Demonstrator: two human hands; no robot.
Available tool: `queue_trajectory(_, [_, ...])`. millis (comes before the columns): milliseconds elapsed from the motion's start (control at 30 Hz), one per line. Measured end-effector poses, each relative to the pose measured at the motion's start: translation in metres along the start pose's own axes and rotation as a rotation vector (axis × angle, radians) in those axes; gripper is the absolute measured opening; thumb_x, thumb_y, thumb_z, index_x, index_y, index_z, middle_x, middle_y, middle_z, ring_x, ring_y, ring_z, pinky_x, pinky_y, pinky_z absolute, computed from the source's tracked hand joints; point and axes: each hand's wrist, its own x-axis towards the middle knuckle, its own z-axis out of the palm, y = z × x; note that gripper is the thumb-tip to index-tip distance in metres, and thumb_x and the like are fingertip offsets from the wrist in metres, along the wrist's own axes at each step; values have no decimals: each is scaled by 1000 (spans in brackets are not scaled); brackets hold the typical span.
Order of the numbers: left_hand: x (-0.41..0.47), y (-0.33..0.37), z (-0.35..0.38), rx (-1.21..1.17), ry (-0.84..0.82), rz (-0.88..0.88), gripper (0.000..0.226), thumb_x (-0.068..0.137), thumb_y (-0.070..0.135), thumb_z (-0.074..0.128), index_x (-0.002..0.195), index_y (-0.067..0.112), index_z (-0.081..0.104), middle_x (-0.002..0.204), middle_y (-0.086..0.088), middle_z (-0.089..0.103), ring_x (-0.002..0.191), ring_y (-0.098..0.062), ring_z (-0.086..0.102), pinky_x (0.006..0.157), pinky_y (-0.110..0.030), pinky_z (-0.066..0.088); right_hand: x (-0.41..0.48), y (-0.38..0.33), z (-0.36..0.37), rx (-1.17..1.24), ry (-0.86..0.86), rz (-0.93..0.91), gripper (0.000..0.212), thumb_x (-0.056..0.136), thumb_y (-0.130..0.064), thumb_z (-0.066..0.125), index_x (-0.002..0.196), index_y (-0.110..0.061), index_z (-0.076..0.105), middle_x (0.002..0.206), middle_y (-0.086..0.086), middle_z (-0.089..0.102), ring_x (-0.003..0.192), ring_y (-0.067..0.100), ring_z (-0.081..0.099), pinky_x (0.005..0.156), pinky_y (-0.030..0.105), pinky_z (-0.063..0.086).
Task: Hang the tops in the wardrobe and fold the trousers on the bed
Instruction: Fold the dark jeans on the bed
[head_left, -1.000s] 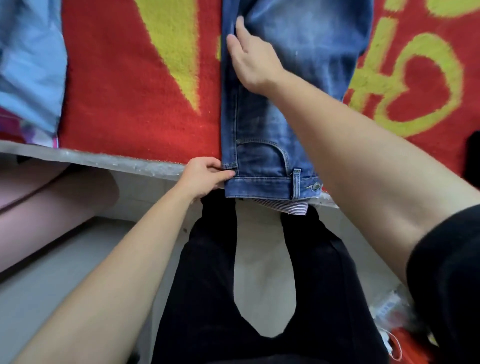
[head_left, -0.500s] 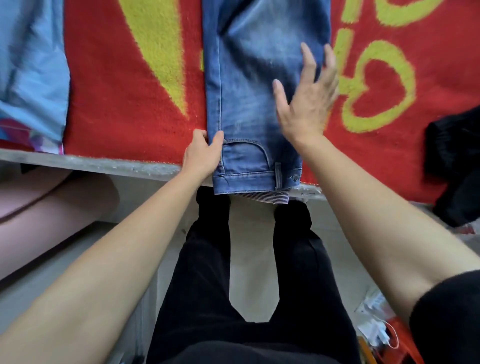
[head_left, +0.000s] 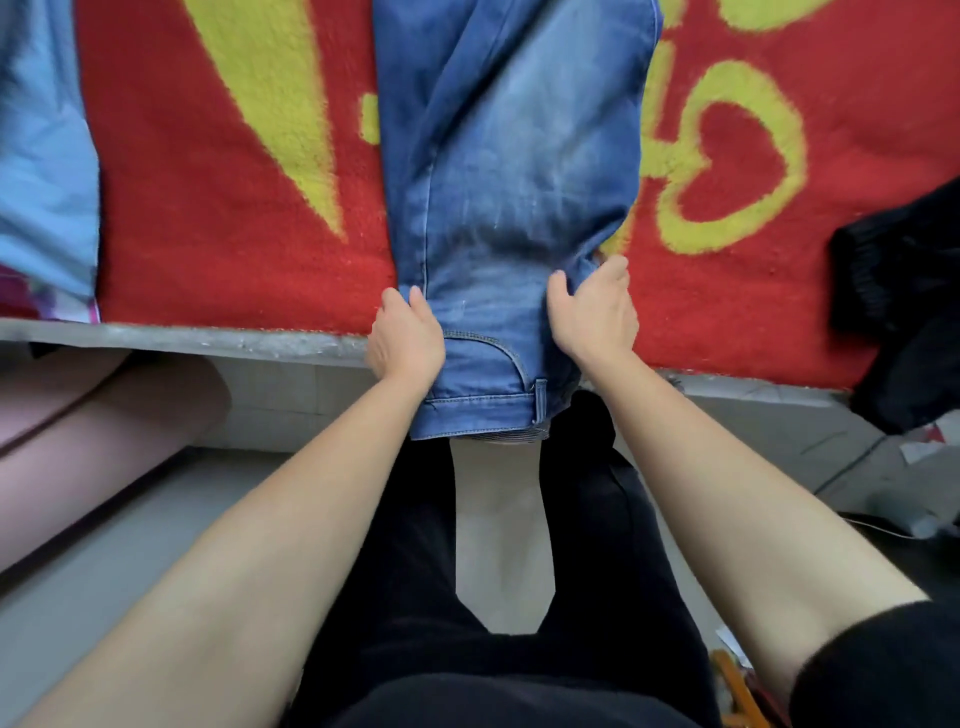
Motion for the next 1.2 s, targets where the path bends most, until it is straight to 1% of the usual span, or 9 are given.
queue_trajectory(100, [17, 28, -17, -105, 186, 115, 35, 95, 25, 46, 126, 8, 48, 128, -16, 51, 116, -38, 51, 88, -45, 37, 14, -17, -19, 41, 233, -215, 87, 83, -34, 58, 156, -7, 21, 157, 21, 26, 142, 37, 32, 115, 45, 26])
queue_trajectory(200, [48, 74, -36, -16, 338, 398, 54, 94, 43, 47, 136, 9, 46, 134, -14, 46, 123, -33, 46, 98, -42, 36, 46, -44, -40, -27, 452, -408, 76, 91, -38, 49, 158, -10, 24, 162, 26, 15, 149, 40, 22, 120, 46, 21])
queue_trajectory(367, [112, 141, -45, 361, 245, 712, 60, 96, 53, 43, 142, 13, 41, 132, -14, 48, 118, -34, 48, 91, -48, 43, 106, -67, -54, -504, 77, -594, 66, 101, -48, 34, 159, -18, 21, 167, 15, 10, 152, 35, 13, 119, 48, 19])
queue_trajectory(567, [158, 151, -62, -44, -108, 580, 39, 85, 45, 69, 112, 17, 60, 112, -12, 64, 107, -32, 59, 89, -38, 46, 139, -136, -99, -259, 257, -509, 43, 94, -41, 40, 112, -14, 69, 121, 17, 60, 114, 37, 54, 92, 42, 39])
queue_trajectory(667, [159, 151, -62, -39, -197, 574, 43, 80, 60, 70, 103, 24, 65, 106, -10, 57, 106, -30, 56, 90, -36, 46, 167, -193, -111, -93, 299, -432, 46, 96, -49, 40, 110, -15, 68, 121, 10, 67, 117, 30, 57, 92, 37, 40])
queue_trajectory(800, [163, 152, -60, -270, -265, 522, 30, 79, 57, 74, 73, 29, 65, 78, 7, 49, 69, -9, 57, 62, -24, 39, 199, -239, -108, -132, 274, -317, 63, 90, -64, 49, 121, -11, 64, 127, 9, 66, 121, 31, 60, 92, 36, 49])
queue_trajectory(967, [166, 145, -70, -630, -472, 437, 19, 81, 37, 80, 93, 24, 77, 88, -7, 53, 76, -10, 51, 73, -21, 43, 211, -237, -104, -17, 251, -253, 33, 85, -25, 53, 111, -9, 64, 123, 15, 66, 117, 35, 61, 91, 34, 49])
queue_trajectory(1067, [166, 146, -82, -806, -587, 366, 16, 84, 19, 78, 96, 9, 73, 91, -12, 62, 84, -18, 58, 81, -28, 48, 203, -247, -114, 145, 248, -233, 20, 89, -29, 51, 76, -17, 59, 85, 16, 54, 84, 28, 56, 81, 29, 44])
queue_trajectory(1200, [175, 147, -92, -1146, -559, 203, 10, 84, 11, 76, 91, 14, 70, 92, -6, 73, 82, -16, 68, 79, -31, 56, 197, -296, -114, 691, 388, -384, 49, 92, -17, 58, 57, -23, 24, 51, -3, 31, 46, 10, 30, 55, 21, 26])
